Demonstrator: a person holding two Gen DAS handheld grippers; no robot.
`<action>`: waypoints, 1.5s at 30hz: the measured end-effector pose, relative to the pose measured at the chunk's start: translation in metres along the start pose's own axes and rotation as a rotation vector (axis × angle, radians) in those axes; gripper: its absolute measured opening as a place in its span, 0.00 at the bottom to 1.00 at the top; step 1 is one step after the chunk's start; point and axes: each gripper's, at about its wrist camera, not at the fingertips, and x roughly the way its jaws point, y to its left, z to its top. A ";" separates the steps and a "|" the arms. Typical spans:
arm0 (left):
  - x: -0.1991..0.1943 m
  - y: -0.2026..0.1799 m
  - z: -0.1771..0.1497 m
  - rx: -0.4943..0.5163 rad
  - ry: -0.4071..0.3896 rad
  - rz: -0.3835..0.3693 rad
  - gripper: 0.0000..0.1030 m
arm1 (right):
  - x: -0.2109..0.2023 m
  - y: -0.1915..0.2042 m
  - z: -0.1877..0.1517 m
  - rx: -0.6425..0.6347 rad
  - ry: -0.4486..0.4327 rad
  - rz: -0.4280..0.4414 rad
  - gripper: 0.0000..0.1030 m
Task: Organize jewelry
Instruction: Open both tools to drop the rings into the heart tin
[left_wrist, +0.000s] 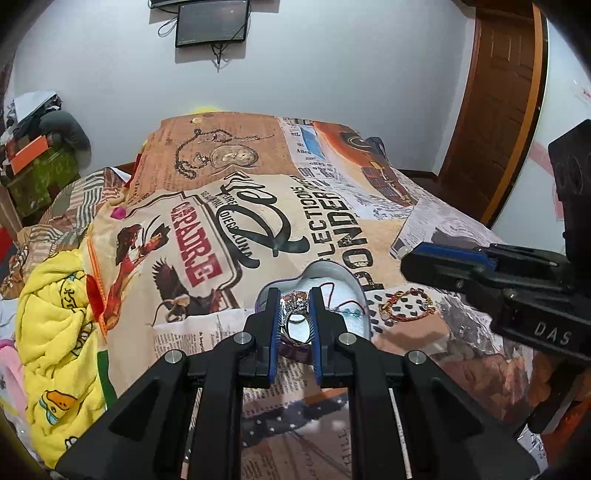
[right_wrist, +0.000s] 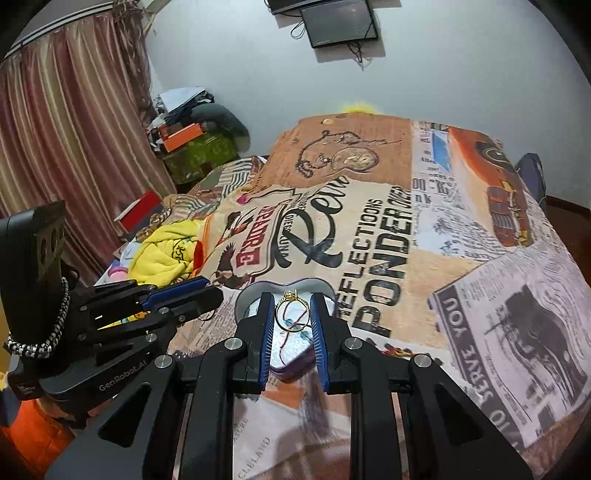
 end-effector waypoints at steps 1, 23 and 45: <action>0.002 0.002 0.000 -0.004 0.003 -0.005 0.13 | 0.004 0.000 0.000 -0.001 0.004 0.003 0.17; 0.038 0.014 0.001 -0.017 0.042 -0.044 0.12 | 0.049 -0.013 0.002 0.002 0.077 0.024 0.17; 0.008 0.024 -0.001 -0.020 0.018 0.038 0.40 | 0.034 -0.003 0.002 -0.031 0.093 -0.015 0.28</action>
